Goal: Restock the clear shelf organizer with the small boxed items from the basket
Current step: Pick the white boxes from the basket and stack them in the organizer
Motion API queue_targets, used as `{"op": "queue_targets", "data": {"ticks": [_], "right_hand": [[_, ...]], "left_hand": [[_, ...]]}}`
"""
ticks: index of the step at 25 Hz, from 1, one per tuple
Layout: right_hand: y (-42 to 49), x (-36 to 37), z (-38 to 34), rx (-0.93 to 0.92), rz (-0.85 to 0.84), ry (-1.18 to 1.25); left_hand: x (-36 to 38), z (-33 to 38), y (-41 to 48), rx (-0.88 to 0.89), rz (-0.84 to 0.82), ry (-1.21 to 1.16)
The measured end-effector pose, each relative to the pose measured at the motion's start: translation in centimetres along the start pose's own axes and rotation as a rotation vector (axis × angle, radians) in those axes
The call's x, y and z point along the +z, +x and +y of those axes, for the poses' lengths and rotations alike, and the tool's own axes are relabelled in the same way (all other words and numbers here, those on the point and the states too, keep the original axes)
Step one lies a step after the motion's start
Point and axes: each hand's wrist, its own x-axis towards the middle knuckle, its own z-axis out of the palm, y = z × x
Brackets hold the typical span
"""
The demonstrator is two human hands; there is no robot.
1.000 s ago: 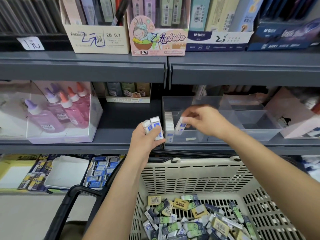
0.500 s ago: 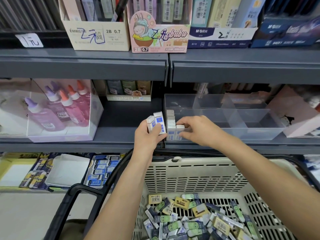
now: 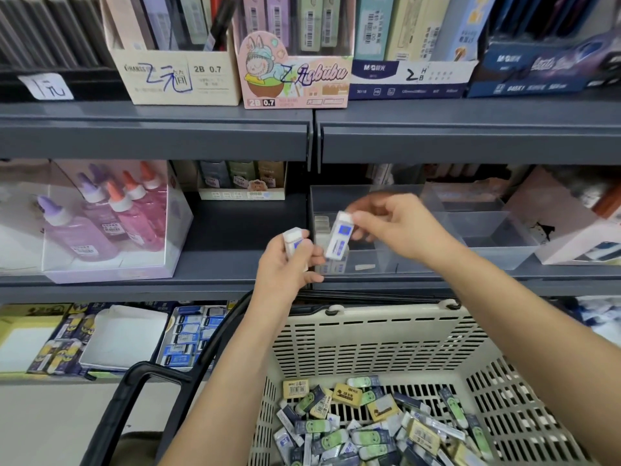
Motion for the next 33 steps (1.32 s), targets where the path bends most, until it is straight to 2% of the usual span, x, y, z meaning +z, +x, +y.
{"op": "queue_targets", "data": {"ticks": [3,5,8,15,17,18,20,22,25,28,30,33], "right_hand": [[1.0,-1.2,0.7,-0.044,0.137,-0.228],[1.3,-0.5,1.3,-0.048,0.106,-0.38],[1.3,0.9,2.0,-0.002,0.017,-0.368],[1.2,1.8,2.8,0.046,-0.124,-0.498],[1.0,1.7,2.5,0.013,-0.101,-0.552],[0.8,1.7,2.2,-0.012,-0.047,-0.556],[0.4,1.8,1.2,-0.06,0.047,-0.414],[0.2,2.0,0.2,-0.07,0.018,-0.213],[0.3,2.0,-0.3,-0.046,-0.057,-0.094],[0.9,0.7,-0.4,-0.013,0.01,0.05],[1.6,-0.5,0.0,-0.013,0.121,0.025],[2.2,-0.6,1.3,0.001,0.148,-0.257]], "left_hand": [[-0.4,0.3,0.3,-0.037,0.066,-0.094],[-0.4,0.1,0.2,-0.003,0.064,0.062],[-0.5,-0.3,0.1,0.088,0.063,0.23],[-0.3,-0.1,0.1,0.105,0.075,0.212],[-0.3,0.0,-0.1,0.109,0.065,0.2],[-0.3,0.0,-0.1,0.114,0.057,0.198],[-0.2,0.1,-0.2,0.13,0.035,0.195],[0.2,0.1,-0.3,0.139,0.004,0.203],[0.5,0.0,-0.5,0.145,-0.023,0.202],[0.2,-0.1,-0.3,0.165,0.04,0.232],[-0.1,-0.5,0.0,0.168,0.104,0.381],[0.1,-1.4,0.1,0.137,0.08,0.636]]}}
